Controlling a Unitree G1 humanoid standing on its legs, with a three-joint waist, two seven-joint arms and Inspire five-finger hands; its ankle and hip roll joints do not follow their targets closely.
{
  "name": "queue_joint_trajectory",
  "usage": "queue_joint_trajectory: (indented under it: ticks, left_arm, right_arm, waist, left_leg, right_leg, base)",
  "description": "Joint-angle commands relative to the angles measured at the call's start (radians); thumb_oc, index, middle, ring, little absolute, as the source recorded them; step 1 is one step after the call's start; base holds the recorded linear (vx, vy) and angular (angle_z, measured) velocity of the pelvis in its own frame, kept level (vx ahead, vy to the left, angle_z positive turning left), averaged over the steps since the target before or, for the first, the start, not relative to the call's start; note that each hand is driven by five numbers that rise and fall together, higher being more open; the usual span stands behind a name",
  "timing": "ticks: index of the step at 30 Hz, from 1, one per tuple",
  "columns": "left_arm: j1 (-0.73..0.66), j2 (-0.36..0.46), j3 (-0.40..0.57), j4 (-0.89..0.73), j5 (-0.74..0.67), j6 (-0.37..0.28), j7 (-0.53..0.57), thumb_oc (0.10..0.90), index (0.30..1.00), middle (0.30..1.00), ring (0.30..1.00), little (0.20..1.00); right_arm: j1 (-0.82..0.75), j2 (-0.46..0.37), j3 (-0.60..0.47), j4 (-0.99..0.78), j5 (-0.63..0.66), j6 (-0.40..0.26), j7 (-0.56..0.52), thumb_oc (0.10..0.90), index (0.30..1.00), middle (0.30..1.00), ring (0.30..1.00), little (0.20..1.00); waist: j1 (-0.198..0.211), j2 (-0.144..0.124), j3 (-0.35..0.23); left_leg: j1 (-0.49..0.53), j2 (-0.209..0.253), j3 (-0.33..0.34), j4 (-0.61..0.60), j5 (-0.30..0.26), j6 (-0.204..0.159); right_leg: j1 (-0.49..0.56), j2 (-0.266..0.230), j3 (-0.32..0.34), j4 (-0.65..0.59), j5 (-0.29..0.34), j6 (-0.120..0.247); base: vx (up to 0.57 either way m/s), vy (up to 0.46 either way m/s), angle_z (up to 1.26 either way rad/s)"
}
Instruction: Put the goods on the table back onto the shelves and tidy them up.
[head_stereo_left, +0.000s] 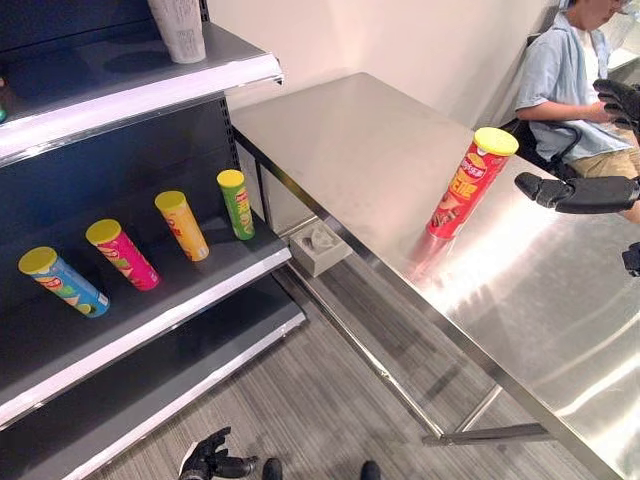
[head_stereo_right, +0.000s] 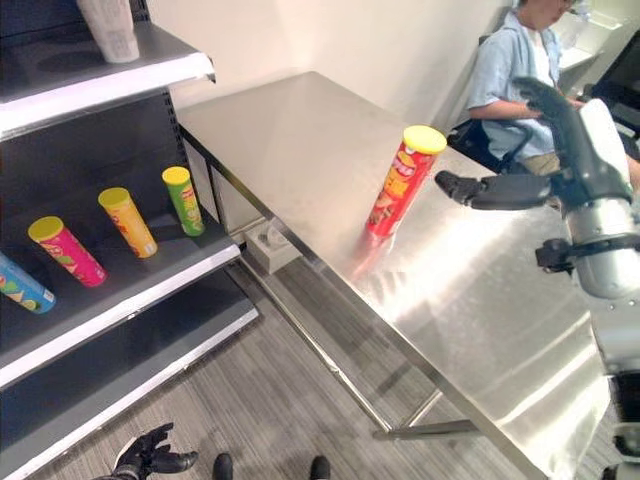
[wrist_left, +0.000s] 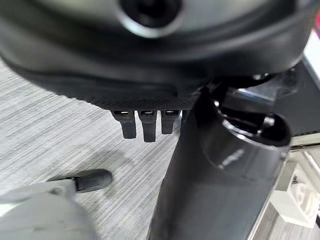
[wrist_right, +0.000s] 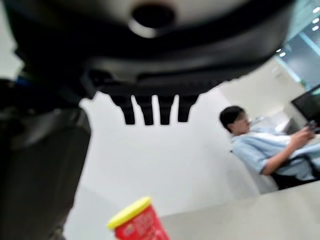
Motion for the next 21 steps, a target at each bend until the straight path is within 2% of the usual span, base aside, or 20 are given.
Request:
queue_joint_trajectory:
  ticks: [1, 10, 21]
  left_arm:
    - [-0.027, 0.041, -0.039, 0.007, 0.001, -0.025, 0.009, 0.800, 0.900, 0.900, 0.900, 0.900]
    - [0.026, 0.023, -0.002, -0.017, -0.058, -0.017, 0.016, 0.800, 0.900, 0.900, 0.900, 0.900]
    - [0.038, 0.028, -0.011, -0.019, -0.075, -0.015, 0.025, 0.800, 0.900, 0.900, 0.900, 0.900]
  right_arm:
    - [-0.122, 0.009, -0.055, 0.072, 0.035, -0.021, -0.082, 0.800, 0.900, 0.900, 0.900, 0.900]
    - [-0.101, 0.095, -0.121, 0.171, 0.110, -0.036, -0.134, 0.800, 0.900, 0.900, 0.900, 0.900]
    - [-0.189, 0.107, -0.056, 0.264, 0.164, -0.030, -0.136, 0.800, 0.900, 0.900, 0.900, 0.900]
  waist:
    - [0.050, -0.010, -0.057]
    - [0.090, -0.012, -0.042]
    - [0.124, -0.013, -0.035]
  left_leg:
    - [0.011, 0.036, 0.002, 0.006, -0.077, -0.036]
    - [-0.010, 0.033, -0.039, 0.006, -0.072, -0.034]
    - [-0.011, 0.034, -0.074, 0.006, -0.067, -0.040]
  right_leg:
    - [0.018, -0.011, -0.029, 0.017, -0.041, 0.063]
    - [0.016, -0.010, -0.068, 0.017, -0.053, 0.061]
    - [0.035, -0.006, -0.104, 0.017, -0.063, 0.054]
  base:
    - [0.04, 0.002, 0.03]
    - [0.02, -0.018, 0.13]
    - [0.02, -0.019, 0.11]
